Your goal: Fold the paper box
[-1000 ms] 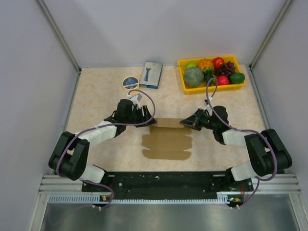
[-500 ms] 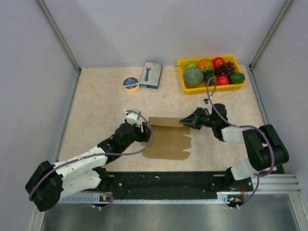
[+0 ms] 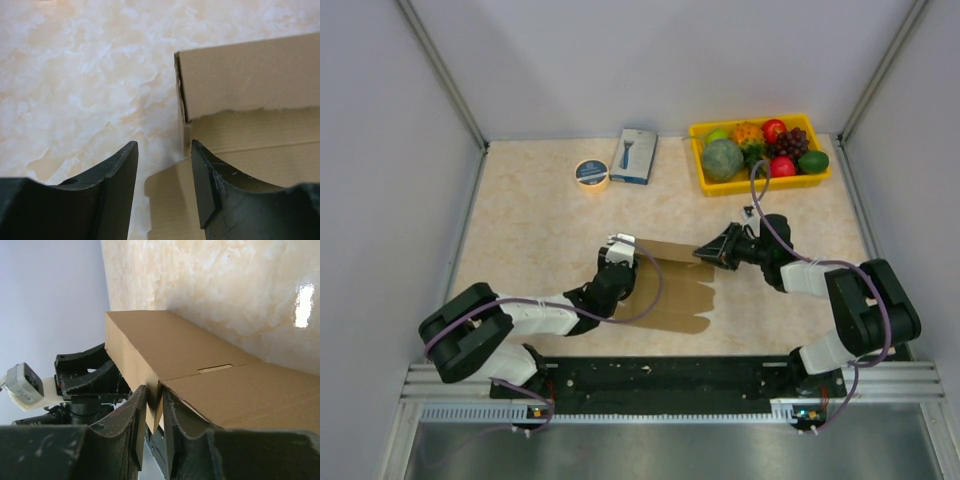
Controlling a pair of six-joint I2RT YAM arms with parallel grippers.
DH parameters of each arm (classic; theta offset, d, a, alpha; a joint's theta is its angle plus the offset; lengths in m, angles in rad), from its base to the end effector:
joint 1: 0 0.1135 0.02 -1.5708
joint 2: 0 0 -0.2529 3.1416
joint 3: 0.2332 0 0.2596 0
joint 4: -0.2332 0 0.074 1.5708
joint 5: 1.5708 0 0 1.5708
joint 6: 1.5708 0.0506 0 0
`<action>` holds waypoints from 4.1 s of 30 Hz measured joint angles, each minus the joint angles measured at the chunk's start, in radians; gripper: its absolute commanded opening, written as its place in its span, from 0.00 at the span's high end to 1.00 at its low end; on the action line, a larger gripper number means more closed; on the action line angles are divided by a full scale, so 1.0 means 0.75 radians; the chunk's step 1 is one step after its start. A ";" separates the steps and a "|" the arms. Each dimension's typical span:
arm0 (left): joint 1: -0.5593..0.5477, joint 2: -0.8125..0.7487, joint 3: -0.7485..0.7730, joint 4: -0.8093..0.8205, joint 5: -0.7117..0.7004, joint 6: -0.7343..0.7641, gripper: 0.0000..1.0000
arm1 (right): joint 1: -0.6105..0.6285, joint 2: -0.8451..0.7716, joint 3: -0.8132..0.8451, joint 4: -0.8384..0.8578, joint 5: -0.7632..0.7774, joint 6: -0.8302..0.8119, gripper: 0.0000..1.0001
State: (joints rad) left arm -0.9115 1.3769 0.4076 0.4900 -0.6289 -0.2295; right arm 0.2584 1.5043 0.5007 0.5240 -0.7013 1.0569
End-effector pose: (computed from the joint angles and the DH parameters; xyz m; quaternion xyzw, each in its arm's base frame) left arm 0.1862 -0.1917 0.1344 0.1205 0.8197 -0.0441 0.5582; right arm 0.2715 0.1055 0.1331 0.1478 0.8090 0.5303 0.2062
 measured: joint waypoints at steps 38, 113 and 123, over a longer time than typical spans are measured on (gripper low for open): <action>0.039 0.217 0.221 0.025 -0.114 -0.095 1.00 | -0.079 -0.859 0.085 -1.056 0.214 -0.547 0.23; 0.410 -0.455 0.152 -0.221 0.865 -0.604 1.00 | 0.125 -0.614 -0.368 0.770 0.055 0.468 0.48; 0.410 -0.458 0.151 -0.219 0.854 -0.601 1.00 | 0.168 -0.591 -0.358 0.704 0.116 0.426 0.98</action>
State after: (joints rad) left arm -0.6041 1.0332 0.5209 0.3256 0.0116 -0.6804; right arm 0.3843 1.0611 0.2325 1.0519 -0.6144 1.3762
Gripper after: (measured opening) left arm 0.078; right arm 0.286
